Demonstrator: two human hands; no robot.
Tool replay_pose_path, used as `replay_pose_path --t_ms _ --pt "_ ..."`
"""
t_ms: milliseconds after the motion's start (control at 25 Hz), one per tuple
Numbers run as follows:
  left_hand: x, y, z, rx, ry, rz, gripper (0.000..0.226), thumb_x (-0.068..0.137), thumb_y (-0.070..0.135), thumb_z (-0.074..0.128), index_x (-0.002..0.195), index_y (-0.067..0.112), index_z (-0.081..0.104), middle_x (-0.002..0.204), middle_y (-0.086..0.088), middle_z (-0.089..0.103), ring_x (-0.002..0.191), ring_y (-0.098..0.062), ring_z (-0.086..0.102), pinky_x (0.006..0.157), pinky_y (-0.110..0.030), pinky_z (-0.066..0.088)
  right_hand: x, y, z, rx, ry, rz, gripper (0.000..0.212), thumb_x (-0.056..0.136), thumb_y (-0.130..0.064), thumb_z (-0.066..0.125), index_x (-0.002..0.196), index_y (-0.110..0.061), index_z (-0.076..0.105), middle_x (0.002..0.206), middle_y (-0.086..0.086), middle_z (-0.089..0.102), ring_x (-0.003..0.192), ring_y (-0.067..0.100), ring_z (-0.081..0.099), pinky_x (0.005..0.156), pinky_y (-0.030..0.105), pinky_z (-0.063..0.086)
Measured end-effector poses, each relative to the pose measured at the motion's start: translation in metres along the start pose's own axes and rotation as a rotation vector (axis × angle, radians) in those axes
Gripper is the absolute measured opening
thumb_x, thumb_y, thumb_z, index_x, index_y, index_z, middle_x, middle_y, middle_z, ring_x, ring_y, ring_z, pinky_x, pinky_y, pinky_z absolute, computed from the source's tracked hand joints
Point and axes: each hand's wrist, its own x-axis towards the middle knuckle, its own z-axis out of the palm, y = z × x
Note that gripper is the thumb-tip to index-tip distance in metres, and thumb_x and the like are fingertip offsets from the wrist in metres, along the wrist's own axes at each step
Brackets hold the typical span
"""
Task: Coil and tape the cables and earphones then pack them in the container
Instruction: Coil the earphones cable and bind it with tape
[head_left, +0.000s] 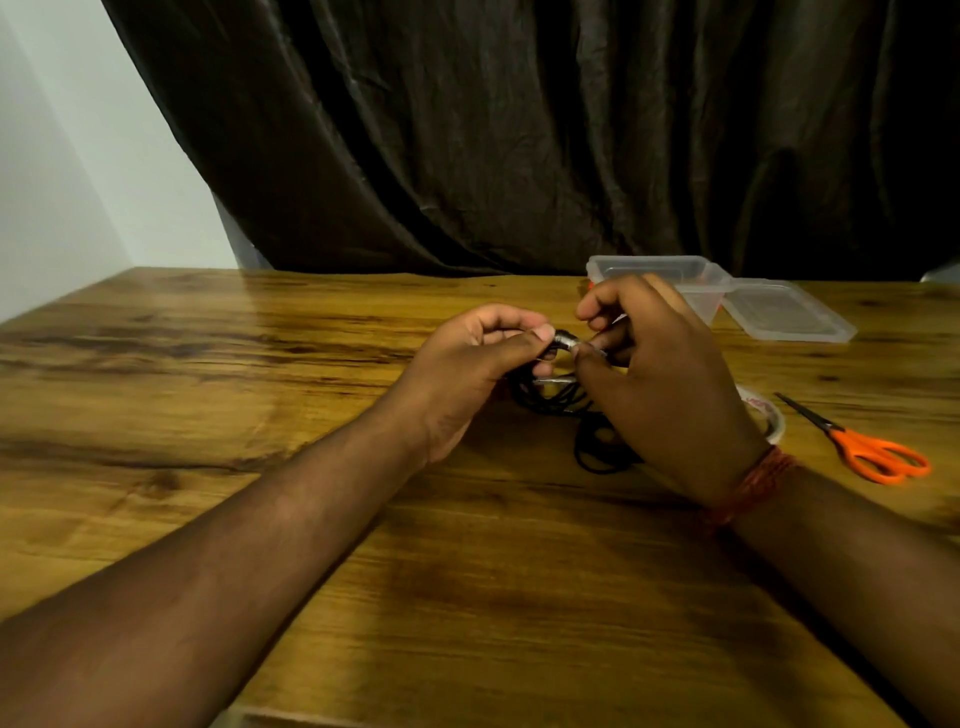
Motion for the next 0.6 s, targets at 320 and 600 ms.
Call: replay_pose_path --t_ms 320,600 --pt "0.009 -0.001 -0.017 0.212 0.021 0.023 0.006 0.089 0.005 0.068 0.090 0.011 0.064 0.073 -0.005 0.074 0.065 -0.012 0.071 0.059 -0.028 0.059 -0.001 0.004 0.004 0.012 -0.216 0.007 0.020 0.094 -0.012 0.056 0.097 -0.027 0.069 0.095 -0.017 0.057 0.087 -0.002 0.055 0.069 0.005 0.040" --pt "0.010 -0.003 -0.024 0.682 -0.101 0.034 0.008 0.089 0.014 0.068 0.089 0.021 0.069 0.081 -0.003 0.076 0.082 -0.028 0.071 0.079 -0.051 0.055 -0.005 0.004 0.002 -0.196 -0.506 -0.221 0.033 0.088 -0.005 0.061 0.116 -0.021 0.067 0.116 -0.004 0.055 0.100 0.008 0.053 0.086 0.017 0.044"
